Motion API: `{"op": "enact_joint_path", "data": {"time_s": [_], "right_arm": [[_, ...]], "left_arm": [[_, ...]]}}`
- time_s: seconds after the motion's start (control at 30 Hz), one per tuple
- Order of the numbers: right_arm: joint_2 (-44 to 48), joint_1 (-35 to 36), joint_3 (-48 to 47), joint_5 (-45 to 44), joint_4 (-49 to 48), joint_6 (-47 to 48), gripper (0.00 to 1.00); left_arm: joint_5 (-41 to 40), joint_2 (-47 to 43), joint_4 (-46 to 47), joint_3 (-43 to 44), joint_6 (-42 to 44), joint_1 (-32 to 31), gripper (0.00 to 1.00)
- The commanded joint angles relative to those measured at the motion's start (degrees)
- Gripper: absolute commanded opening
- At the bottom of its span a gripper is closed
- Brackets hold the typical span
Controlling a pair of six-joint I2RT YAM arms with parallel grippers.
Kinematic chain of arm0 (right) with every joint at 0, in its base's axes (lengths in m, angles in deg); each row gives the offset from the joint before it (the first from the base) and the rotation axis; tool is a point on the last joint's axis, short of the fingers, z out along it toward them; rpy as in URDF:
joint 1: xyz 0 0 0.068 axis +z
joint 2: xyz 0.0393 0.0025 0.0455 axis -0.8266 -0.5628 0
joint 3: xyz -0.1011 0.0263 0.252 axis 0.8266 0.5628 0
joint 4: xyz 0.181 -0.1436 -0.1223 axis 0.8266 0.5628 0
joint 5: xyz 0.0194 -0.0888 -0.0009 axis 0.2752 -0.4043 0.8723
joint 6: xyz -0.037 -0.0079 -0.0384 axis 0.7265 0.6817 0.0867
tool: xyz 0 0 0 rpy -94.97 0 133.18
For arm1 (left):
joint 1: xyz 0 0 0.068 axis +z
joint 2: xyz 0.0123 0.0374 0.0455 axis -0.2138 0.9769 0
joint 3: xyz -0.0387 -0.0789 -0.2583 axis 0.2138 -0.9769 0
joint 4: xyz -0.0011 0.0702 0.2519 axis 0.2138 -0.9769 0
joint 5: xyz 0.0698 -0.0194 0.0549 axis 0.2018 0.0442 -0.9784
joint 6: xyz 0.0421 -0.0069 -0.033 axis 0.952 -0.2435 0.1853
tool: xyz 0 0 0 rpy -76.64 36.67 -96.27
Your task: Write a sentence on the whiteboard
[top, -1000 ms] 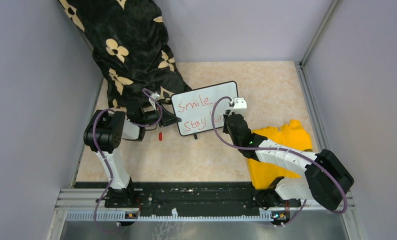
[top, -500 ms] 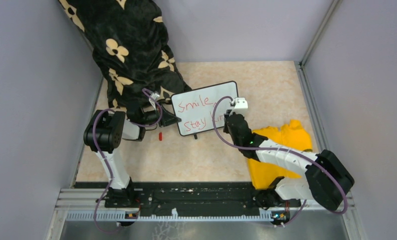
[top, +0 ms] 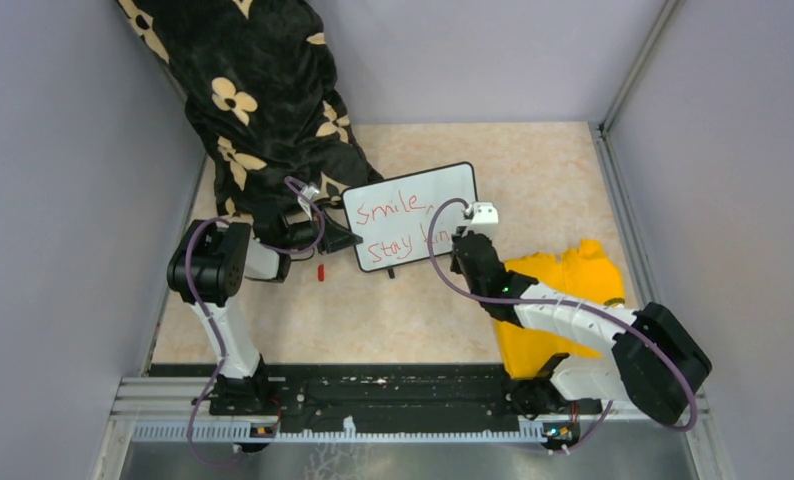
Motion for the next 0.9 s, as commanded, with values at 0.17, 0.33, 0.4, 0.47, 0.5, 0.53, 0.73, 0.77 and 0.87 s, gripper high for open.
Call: {"op": "enact_joint_path", "data": {"time_s": [0.17, 0.33, 0.4, 0.47, 0.5, 0.53, 0.73, 0.77, 0.87], "right_arm": [[6.18, -0.72, -2.93, -1.11, -1.04, 0.45, 0.00], [6.13, -2.07, -5.04, -1.85, -0.97, 1.36, 0.00], [5.95, -3.00, -5.29, -1.35, -1.20, 1.44, 0.00], [5.72, -3.50, -5.62, -0.83, -1.40, 1.33, 0.00], [5.60, -3.57, -5.75, -0.47, -1.61, 1.42, 0.00], [5.45, -3.64, -5.96, -0.12, -1.80, 1.49, 0.00], [3.92, -3.75, -7.28, 1.53, -2.83, 1.55, 0.00], [3.65, -3.75, -7.54, 1.54, -2.84, 1.63, 0.00], [3.15, -3.78, -7.80, 1.40, -3.00, 1.82, 0.00]], "left_arm": [[-1.48, 1.36, -5.66, -0.34, 1.14, -0.33, 0.00], [-1.53, 1.37, -5.66, -0.33, 1.13, -0.33, 0.00], [-1.51, 1.37, -5.66, -0.34, 1.16, -0.33, 0.00], [-1.54, 1.44, -5.66, -0.26, 1.10, -0.33, 0.00], [-1.53, 1.50, -5.70, -0.15, 1.08, -0.33, 0.00], [-1.48, 1.54, -5.74, -0.13, 1.03, -0.33, 0.00], [-1.46, 1.44, -5.75, -0.18, 1.15, -0.33, 0.00], [-1.46, 1.45, -5.82, -0.18, 1.16, -0.33, 0.00], [-1.45, 1.50, -5.83, -0.17, 1.14, -0.33, 0.00]]}}
